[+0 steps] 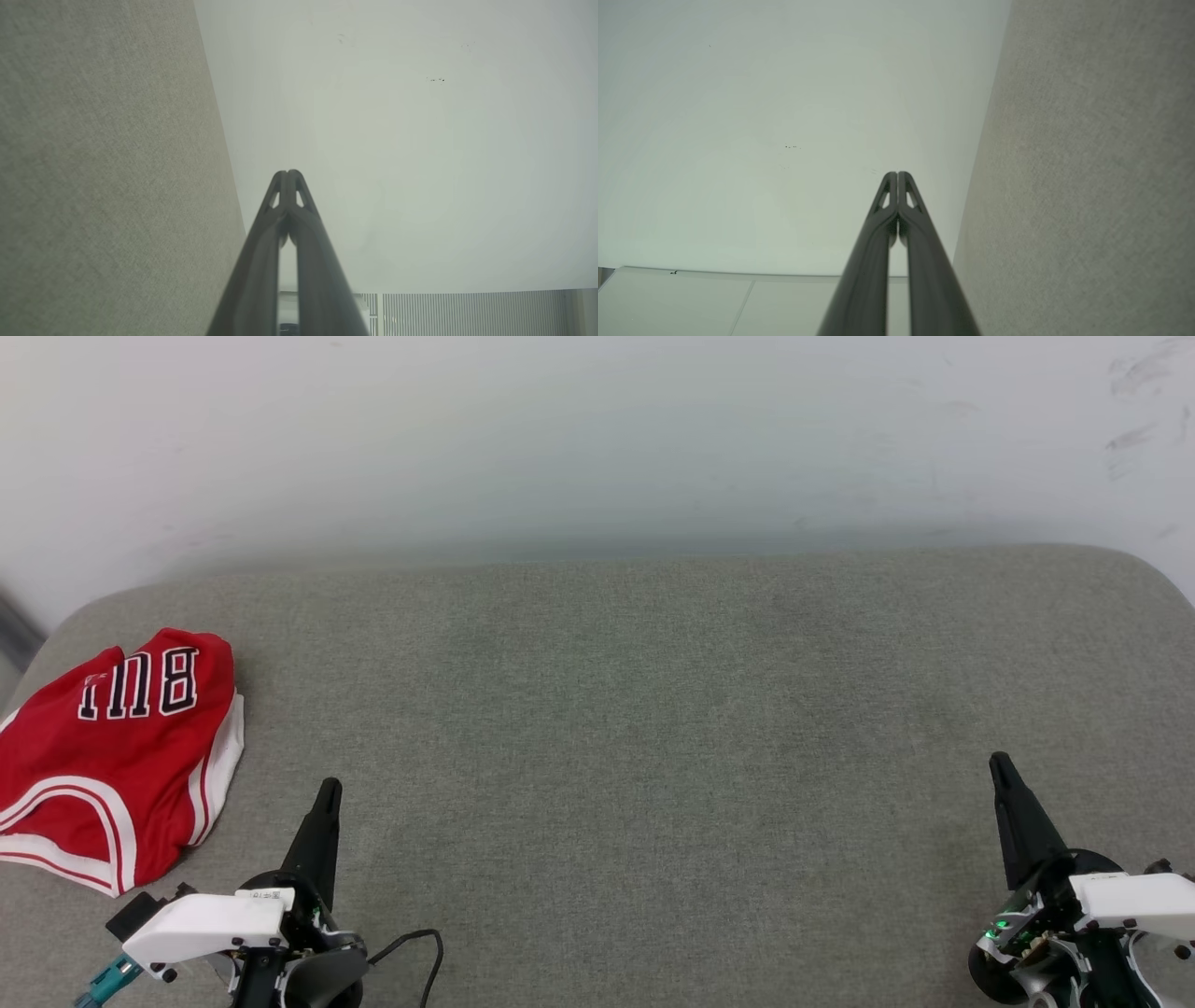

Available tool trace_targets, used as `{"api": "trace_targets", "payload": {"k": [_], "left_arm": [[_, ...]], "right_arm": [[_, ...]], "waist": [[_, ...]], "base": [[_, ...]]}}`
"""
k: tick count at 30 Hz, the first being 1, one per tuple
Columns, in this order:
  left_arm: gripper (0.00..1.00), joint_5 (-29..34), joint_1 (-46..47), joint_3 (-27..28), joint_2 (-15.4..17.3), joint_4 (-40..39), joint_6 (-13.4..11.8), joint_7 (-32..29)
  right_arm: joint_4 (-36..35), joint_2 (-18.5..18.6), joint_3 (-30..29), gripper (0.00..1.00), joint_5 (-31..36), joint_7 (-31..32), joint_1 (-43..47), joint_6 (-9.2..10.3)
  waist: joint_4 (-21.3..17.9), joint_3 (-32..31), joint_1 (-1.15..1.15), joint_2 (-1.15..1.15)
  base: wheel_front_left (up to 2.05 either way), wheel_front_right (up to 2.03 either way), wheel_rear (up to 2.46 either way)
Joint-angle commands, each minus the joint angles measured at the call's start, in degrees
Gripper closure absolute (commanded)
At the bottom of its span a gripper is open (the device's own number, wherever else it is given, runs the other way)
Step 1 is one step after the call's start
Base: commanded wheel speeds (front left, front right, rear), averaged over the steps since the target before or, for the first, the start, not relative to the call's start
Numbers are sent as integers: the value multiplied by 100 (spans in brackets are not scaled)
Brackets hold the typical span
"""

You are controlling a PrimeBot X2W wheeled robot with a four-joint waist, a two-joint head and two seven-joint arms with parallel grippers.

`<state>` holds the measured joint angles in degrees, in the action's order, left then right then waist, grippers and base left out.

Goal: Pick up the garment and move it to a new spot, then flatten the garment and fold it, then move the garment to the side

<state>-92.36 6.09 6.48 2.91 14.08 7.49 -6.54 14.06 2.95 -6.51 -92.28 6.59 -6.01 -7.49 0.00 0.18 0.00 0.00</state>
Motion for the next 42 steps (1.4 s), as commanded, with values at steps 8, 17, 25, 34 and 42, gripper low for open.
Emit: {"api": "trace_targets", "payload": {"k": [8, 17, 25, 34, 42], "left_arm": [[100, 18, 53, 8, -5, -3, 14, 4], [100, 18, 53, 8, -5, -3, 14, 3], [0, 0, 0, 0, 0, 0, 0, -1], [0, 85, -183, -39, -20, 9, -1, 167], [0, 672, -188, 91, -17, -95, -50, 391]], "right_arm": [[0, -24, 5, 100, 3, -14, -72, 0], [0, -24, 5, 100, 3, -15, -72, 0], [0, 0, 0, 0, 0, 0, 0, 0], [100, -2, 56, 0, 155, -166, 173, 1], [-51, -2, 13, 0, 884, -390, 218, 0]], "waist": [[0, 0, 0, 0], [0, 0, 0, 0], [0, 0, 0, 0], [-4, 5, 0, 0], [-3, 12, 0, 0]], "base": [[0, 0, 0], [0, 0, 0], [0, 0, 0], [0, 0, 0], [0, 0, 0]]}}
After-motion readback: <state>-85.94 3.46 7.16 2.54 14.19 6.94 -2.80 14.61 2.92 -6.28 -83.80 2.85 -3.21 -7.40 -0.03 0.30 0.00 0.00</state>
